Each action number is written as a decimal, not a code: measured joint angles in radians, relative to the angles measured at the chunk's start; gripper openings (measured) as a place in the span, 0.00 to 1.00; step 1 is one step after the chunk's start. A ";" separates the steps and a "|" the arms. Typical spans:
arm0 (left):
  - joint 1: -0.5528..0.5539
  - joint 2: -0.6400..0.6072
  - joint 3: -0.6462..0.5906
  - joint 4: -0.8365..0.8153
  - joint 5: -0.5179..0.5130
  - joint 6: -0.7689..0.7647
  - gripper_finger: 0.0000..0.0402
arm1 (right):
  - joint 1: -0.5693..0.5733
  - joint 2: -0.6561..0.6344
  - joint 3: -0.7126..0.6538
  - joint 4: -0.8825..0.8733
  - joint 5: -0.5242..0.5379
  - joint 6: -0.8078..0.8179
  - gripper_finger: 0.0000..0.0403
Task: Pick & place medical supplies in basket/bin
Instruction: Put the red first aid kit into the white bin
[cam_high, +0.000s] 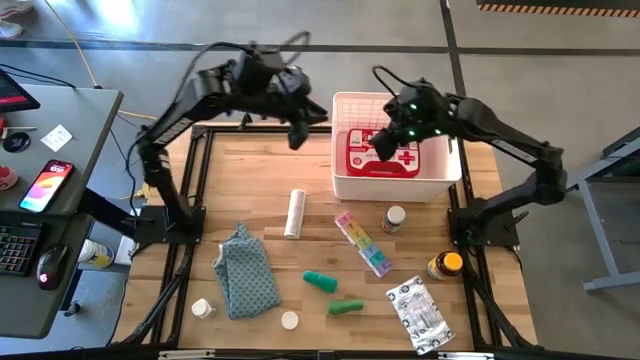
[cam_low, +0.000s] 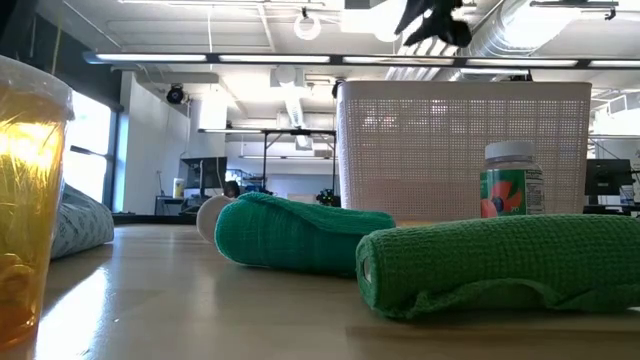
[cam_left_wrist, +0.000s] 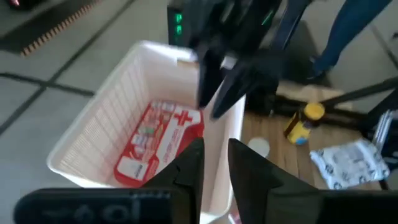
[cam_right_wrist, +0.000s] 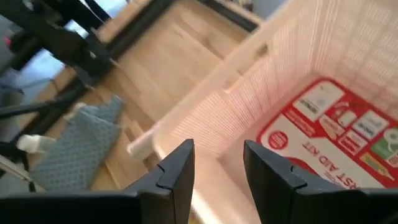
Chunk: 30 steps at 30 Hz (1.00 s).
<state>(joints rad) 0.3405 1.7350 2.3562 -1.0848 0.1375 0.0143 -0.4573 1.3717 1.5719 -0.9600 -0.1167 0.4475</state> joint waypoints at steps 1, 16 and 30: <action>0.000 -0.016 0.000 -0.010 0.002 0.000 0.25 | -0.012 0.016 0.000 -0.003 -0.014 -0.008 0.32; 0.000 -0.147 0.000 -0.131 0.026 0.038 0.12 | -0.087 0.350 0.504 -0.434 0.062 -0.245 0.32; 0.000 -0.176 -0.001 -0.209 0.017 0.059 0.13 | -0.131 0.442 0.323 -0.544 -0.153 -0.252 0.32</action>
<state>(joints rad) 0.3405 1.5593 2.3554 -1.2937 0.1543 0.0731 -0.5888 1.8141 1.8953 -1.5040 -0.2696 0.1953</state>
